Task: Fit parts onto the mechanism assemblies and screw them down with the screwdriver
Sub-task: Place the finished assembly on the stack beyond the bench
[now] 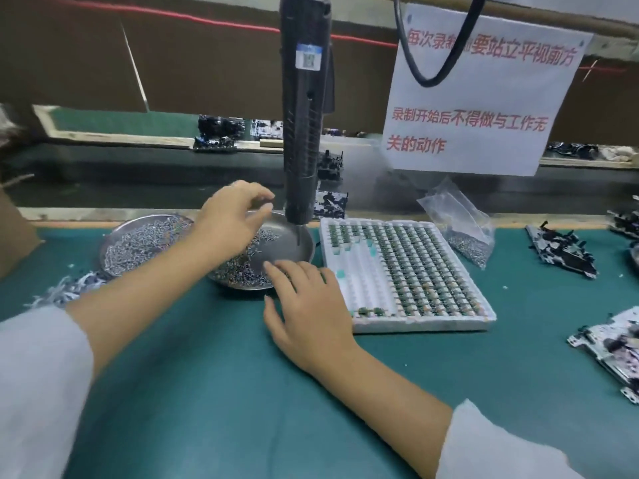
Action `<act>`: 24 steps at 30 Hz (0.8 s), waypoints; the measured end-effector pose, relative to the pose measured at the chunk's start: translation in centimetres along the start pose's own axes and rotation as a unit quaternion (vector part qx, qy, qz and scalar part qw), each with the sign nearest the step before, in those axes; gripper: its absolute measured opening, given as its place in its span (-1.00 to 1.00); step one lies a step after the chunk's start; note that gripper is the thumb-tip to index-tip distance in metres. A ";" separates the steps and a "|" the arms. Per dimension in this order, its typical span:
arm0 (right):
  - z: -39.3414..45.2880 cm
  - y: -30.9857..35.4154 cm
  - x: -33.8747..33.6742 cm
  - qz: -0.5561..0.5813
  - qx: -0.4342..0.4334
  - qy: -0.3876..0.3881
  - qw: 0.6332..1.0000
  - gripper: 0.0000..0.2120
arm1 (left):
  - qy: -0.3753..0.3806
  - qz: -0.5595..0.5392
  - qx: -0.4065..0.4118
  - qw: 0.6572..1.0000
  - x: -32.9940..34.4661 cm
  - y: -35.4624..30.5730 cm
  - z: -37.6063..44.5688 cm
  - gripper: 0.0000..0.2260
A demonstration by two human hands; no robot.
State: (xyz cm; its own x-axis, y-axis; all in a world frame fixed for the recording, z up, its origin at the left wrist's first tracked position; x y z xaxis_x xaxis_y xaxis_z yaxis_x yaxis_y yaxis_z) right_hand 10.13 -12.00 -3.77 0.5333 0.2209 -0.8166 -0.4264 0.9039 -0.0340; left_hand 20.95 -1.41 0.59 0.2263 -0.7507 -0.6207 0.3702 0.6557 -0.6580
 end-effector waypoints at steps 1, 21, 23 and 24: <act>0.0 -0.1 0.5 -0.015 -0.005 0.009 1.000 -0.61 | 0.021 0.010 -0.004 1.000 1.0 -0.1 1.4 -0.80; -0.2 -1.8 0.2 0.084 0.047 -0.028 0.995 -0.54 | -0.038 0.264 0.057 0.962 0.1 -3.4 3.9 -0.73; -0.2 -1.9 -0.2 0.097 0.058 -0.038 0.993 -0.53 | -0.083 0.267 0.033 0.960 -4.2 -3.4 1.3 -0.67; -0.2 -2.0 -0.5 0.100 0.066 -0.045 0.992 -0.54 | -0.097 0.263 0.030 0.959 -6.0 -3.4 -0.3 -0.65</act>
State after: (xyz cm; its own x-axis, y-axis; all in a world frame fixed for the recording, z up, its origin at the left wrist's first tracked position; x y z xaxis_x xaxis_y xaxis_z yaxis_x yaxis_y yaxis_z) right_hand 10.54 -14.00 -3.45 0.5140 0.4262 -0.7444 -0.4329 0.8781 0.2039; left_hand 18.06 0.89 6.41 0.5582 -0.3211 -0.7651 0.2088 0.9468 -0.2450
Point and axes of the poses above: each hand's wrist, its own z-axis towards the middle knuckle, its own x-axis out of the palm, y = z × x, the point moved 9 cm from there along z, towards the middle knuckle, and after that the axes turned 12 degrees about -z, right-handed, at the moved point
